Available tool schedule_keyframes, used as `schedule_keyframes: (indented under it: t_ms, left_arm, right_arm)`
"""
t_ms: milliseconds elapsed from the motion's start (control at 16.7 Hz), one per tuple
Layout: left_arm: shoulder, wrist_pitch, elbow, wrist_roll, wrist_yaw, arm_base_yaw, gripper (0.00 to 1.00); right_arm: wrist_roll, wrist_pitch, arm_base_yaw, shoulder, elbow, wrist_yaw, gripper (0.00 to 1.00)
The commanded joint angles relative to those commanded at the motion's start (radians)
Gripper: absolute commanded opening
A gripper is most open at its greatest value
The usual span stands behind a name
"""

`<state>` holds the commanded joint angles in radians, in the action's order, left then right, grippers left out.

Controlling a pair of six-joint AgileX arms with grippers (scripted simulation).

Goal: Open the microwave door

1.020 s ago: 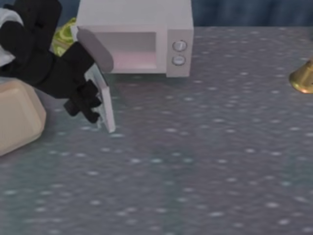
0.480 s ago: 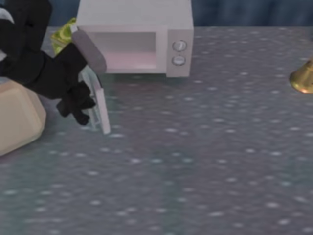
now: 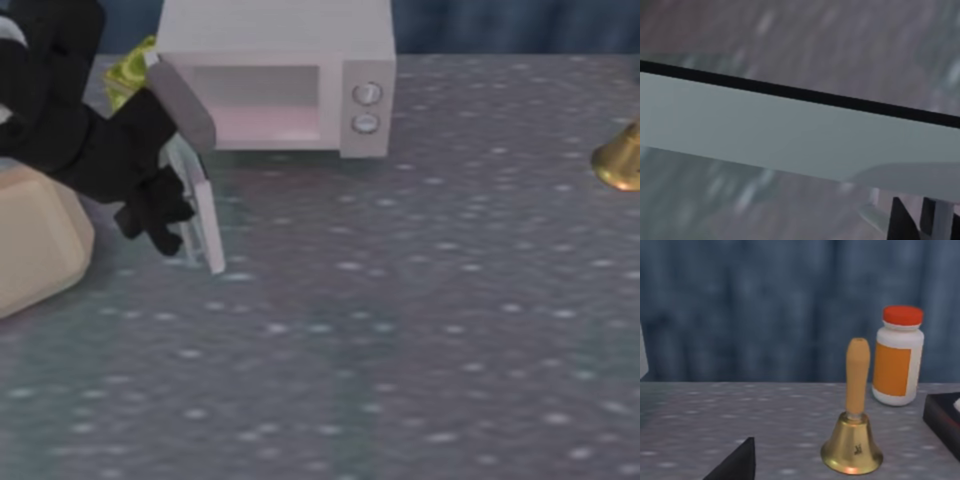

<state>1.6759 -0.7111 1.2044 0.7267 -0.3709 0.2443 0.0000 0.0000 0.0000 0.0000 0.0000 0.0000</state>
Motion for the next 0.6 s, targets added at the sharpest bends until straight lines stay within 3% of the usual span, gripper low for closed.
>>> schedule_keyframes:
  t_ms: [600]
  left_arm:
    - [0.0, 0.0, 0.0, 0.0, 0.0, 0.0, 0.0]
  right_arm:
    - [0.0, 0.0, 0.0, 0.0, 0.0, 0.0, 1.0]
